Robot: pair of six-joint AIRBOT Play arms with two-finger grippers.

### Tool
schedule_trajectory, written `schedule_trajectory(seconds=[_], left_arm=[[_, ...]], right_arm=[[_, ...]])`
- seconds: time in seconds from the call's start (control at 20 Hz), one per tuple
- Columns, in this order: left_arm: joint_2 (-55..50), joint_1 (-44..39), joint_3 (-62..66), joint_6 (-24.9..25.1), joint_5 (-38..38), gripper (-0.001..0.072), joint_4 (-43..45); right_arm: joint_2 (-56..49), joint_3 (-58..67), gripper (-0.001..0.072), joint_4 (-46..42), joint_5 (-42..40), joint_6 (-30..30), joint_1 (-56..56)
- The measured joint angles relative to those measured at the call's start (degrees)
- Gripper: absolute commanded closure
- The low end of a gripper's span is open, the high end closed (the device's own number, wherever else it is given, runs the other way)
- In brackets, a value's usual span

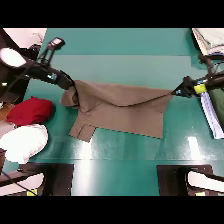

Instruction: Fold the shirts.

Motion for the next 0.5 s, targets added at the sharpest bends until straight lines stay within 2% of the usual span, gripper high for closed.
schedule_trajectory(seconds=[0.05,0.1,0.15,0.25,0.35,0.45,0.5], left_arm=[[-1.5,0.0,-0.3,-1.0,2.1,0.0092,0.1],[-2.7,0.0,-0.4,-2.0,4.1,0.0052,0.4],[-3.6,0.0,-0.2,-3.0,5.5,0.0052,0.9],[-4.6,0.0,1.5,-4.4,6.4,0.0053,3.1],[-4.7,0.6,4.4,-6.4,4.3,0.0054,6.4],[-3.6,2.4,6.5,-8.4,-0.6,0.0165,8.3],[-2.7,3.7,6.6,-9.3,-3.1,0.0164,8.8]], right_arm=[[-1.5,-0.3,0.0674,0.0,-2.3,-0.2,0.3],[-3.0,-0.3,0.0514,0.2,-4.3,-0.3,0.4],[-4.1,0.3,0.0329,0.2,-5.7,-0.4,0.4],[-5.9,2.7,0.0322,0.4,-7.0,-0.6,-0.1],[-6.5,5.8,0.0322,0.4,-6.4,-0.9,-1.3],[-5.3,7.8,0.0322,0.3,-3.3,-1.8,-3.0],[-4.0,8.2,0.0322,0.2,-2.0,-2.2,-4.1]])
